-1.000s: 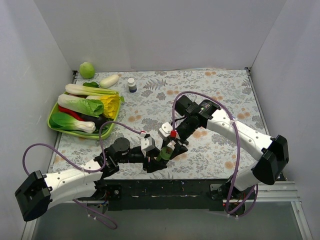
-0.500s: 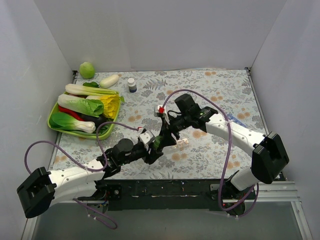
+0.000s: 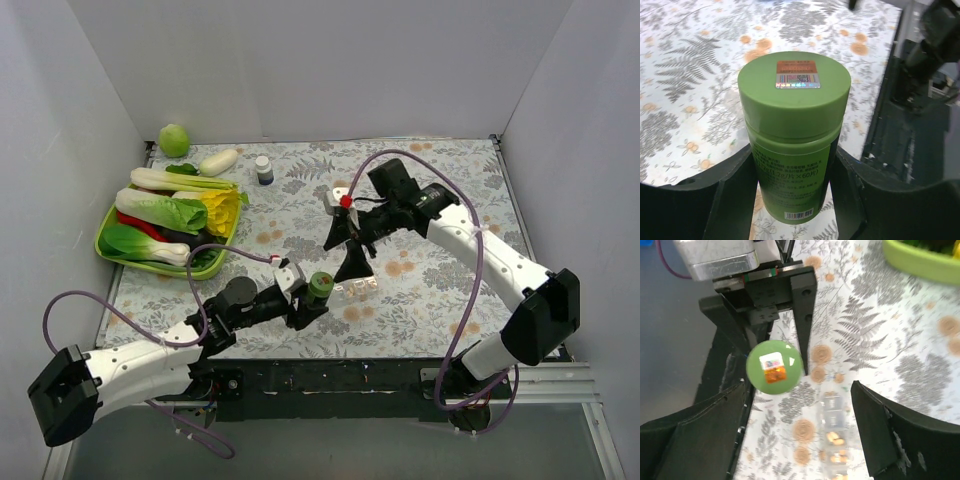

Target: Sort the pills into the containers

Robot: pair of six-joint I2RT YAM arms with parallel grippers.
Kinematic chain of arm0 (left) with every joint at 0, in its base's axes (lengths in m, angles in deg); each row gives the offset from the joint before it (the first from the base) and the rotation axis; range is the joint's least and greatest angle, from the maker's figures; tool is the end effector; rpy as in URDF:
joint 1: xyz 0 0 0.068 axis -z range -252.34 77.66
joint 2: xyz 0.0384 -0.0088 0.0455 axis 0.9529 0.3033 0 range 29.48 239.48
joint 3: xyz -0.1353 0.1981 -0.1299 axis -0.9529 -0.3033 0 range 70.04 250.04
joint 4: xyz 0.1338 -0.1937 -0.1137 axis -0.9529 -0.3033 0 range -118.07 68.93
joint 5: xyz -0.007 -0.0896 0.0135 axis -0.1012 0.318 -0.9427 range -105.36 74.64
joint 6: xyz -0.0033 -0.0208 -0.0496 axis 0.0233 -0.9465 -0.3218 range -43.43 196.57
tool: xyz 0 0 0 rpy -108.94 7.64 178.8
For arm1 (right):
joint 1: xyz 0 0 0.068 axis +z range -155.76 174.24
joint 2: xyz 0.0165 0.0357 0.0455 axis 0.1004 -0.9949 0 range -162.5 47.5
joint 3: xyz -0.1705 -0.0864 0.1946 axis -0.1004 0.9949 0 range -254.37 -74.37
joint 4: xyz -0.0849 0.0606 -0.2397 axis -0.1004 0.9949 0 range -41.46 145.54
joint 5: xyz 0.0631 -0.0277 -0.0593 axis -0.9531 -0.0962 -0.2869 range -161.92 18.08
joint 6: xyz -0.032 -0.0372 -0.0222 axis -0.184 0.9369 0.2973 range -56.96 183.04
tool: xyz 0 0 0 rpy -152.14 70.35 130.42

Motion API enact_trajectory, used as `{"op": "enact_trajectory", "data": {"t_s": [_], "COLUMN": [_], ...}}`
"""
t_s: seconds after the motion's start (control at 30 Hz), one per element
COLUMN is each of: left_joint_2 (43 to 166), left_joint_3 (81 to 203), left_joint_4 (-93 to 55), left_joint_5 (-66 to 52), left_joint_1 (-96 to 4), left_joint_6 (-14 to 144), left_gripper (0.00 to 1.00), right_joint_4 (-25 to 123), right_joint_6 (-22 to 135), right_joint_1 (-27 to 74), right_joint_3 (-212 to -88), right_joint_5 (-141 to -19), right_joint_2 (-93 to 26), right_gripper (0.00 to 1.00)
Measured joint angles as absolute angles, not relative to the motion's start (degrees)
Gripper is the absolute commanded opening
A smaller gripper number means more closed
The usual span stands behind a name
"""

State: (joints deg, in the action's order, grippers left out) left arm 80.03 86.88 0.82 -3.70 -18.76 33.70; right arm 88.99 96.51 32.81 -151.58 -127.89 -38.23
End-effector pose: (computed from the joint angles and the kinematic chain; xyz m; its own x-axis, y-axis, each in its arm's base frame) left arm 0.1105 -0.1620 0.2090 -0.7052 -0.1664 -0.6892 0.5809 0.4215 -0.6963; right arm 0.2265 0.2183 0.3289 -0.0649 -0.4466 -0.8924 -0.9711 -0.1775 0.1595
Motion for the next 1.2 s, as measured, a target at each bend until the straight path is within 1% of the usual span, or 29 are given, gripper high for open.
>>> {"op": "enact_trajectory", "data": {"t_s": [0.1,0.27,0.37,0.47,0.5,0.57,0.67,0.77,0.8,0.87,0.9,0.97,1.0,1.07,1.17,1.2], "left_joint_2": [77.0,76.7,80.1,82.2,82.5,82.9,83.8,84.9,85.2,85.3,85.3,85.3,85.3,85.2,84.7,84.6], "left_joint_3": [86.9,87.0,88.5,89.3,89.4,89.5,89.7,89.7,89.7,89.7,89.7,89.7,89.7,89.6,88.9,88.4], "left_joint_4": [-1.1,-2.2,-3.5,-3.8,-3.7,-3.5,-2.9,-2.7,-2.5,-2.1,-2.0,-2.0,-2.0,-1.9,-1.7,-1.2], "left_joint_5": [2.0,11.8,16.5,18.7,19.2,20.1,21.2,22.1,22.3,22.5,22.4,21.8,21.2,18.9,14.0,11.1], "left_joint_1": [-18.8,-18.8,-18.8,-18.8,-18.8,-18.8,-18.7,-18.7,-18.7,-18.7,-18.7,-18.7,-18.7,-18.6,-18.4,-18.2], "left_joint_6": [34.9,35.9,36.0,36.1,36.1,36.1,35.8,35.4,35.1,34.7,34.4,34.1,33.9,33.5,33.0,32.8], "left_gripper": [0.00,0.00,0.00,0.00,0.00,0.00,0.00,0.00,0.00,0.00,0.00,0.00,0.00,0.00,0.00,0.00], "right_joint_4": [98.1,112.8,117.4,119.3,119.6,119.4,117.6,115.3,114.7,112.9,112.2,110.9,110.0,107.2,100.6,97.6], "right_joint_6": [110.8,136.1,144.5,148.4,149.2,149.9,148.8,146.7,146.0,144.0,142.6,139.4,137.2,131.7,122.2,117.9], "right_joint_1": [31.5,33.7,37.9,40.8,41.9,42.9,44.0,44.7,44.8,45.0,45.0,45.0,45.0,44.9,43.8,43.1], "right_joint_3": [-156.3,-154.7,-153.0,-152.9,-152.8,-152.4,-151.2,-150.4,-150.4,-150.4,-150.4,-150.3,-150.3,-149.7,-146.9,-145.7], "right_joint_5": [-129.8,-132.0,-131.5,-131.5,-131.4,-131.2,-129.9,-128.2,-127.8,-127.1,-127.0,-126.3,-125.9,-124.8,-123.6,-123.4], "right_joint_2": [-38.2,-37.4,-37.3,-37.3,-37.3,-37.3,-37.3,-37.3,-37.3,-37.3,-37.2,-37.1,-37.0,-36.5,-35.5,-35.4], "right_gripper": [0.95,0.95,0.94,0.89,0.86,0.83,0.75,0.64,0.56,0.48,0.41,0.33,0.27,0.25,0.16,0.15]}}
